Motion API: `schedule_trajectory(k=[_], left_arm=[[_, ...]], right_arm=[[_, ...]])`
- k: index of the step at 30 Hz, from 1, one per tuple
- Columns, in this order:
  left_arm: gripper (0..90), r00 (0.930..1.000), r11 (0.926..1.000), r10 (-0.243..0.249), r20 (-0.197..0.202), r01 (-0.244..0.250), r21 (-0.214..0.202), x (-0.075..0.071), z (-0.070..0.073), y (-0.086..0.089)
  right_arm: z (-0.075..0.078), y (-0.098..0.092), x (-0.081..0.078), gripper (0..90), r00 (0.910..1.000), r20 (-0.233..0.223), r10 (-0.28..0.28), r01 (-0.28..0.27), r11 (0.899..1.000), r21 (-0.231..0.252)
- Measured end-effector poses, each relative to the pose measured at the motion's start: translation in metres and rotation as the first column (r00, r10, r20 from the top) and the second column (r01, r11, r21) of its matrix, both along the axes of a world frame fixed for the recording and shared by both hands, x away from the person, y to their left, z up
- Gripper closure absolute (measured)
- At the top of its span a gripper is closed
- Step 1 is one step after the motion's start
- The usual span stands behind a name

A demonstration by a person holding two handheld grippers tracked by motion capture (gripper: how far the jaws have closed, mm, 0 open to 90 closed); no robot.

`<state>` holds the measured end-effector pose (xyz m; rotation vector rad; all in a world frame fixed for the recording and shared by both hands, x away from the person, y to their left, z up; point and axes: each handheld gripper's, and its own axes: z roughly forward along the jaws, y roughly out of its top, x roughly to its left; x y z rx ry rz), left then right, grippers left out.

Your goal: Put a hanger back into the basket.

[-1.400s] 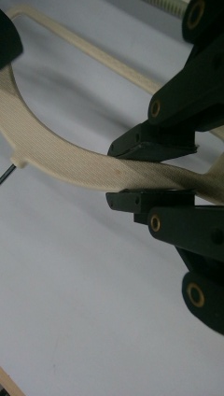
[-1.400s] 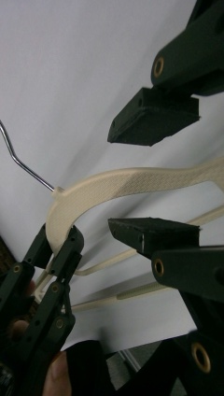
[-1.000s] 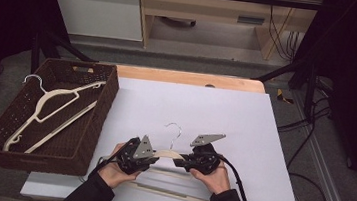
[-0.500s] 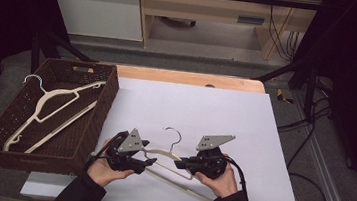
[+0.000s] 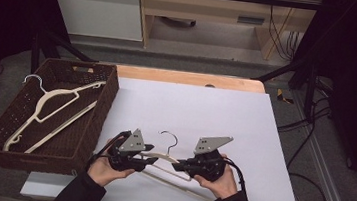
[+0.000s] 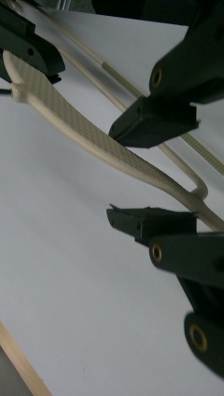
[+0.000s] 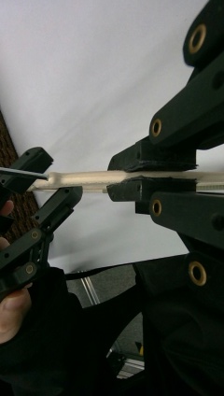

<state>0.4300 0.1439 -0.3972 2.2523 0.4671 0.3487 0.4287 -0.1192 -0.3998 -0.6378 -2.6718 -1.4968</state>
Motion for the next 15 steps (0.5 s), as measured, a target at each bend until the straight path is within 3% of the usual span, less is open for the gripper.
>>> schedule_trajectory(k=[3, 7, 11, 15], left_arm=[[68.1, 0.9999, 0.9999, -0.012, -0.005, 0.012, 0.006, -0.0015, 0.0010, -0.0020], [70.6, 0.9999, 0.9997, -0.011, 0.008, 0.011, 0.022, -0.0039, 0.0031, -0.0024], [77.7, 0.9994, 0.9996, -0.030, -0.020, 0.029, -0.004, -0.0066, 0.0055, -0.0018], [79.8, 0.9989, 0.9996, -0.023, -0.040, 0.022, -0.015, -0.0094, 0.0066, -0.0055]], right_arm=[[0.0001, 0.0005, -0.0004, 86.6, 1.0000, 0.003, 0.006, -0.006, 1.000, 0.003], [0.0004, -0.0005, -0.0003, 84.9, 0.9999, 0.009, -0.006, 0.005, 1.000, 0.007], [0.0011, -0.0023, -0.0008, 75.3, 0.9934, 0.076, -0.086, 0.085, 0.996, 0.019], [0.0018, -0.0046, -0.0016, 67.9, 0.9849, 0.106, -0.136, 0.133, 0.990, 0.041]])
